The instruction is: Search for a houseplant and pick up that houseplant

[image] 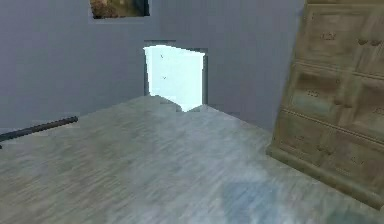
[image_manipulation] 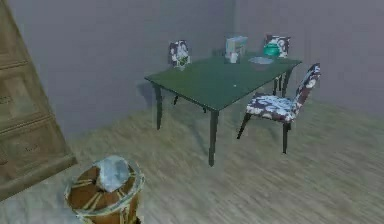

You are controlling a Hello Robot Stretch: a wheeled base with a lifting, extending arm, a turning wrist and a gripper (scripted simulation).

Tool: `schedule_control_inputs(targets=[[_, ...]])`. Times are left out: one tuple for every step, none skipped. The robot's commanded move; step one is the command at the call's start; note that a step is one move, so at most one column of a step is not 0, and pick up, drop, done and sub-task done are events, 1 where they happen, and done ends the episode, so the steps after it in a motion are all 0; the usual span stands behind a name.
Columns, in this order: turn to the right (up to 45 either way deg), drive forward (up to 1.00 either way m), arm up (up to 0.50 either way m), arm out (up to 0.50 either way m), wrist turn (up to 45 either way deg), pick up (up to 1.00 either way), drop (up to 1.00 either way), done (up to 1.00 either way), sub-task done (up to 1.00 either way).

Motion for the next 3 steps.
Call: schedule_control_inputs(targets=[[0.0, 0.7, 0.0, 0.0, 0.0, 0.0, 0.0, 0.0, 0.0], [33.0, 0.0, 0.0, 0.0, 0.0, 0.0, 0.0, 0.0, 0.0], [0.0, 0.6, 0.0, 0.0, 0.0, 0.0, 0.0, 0.0, 0.0]])
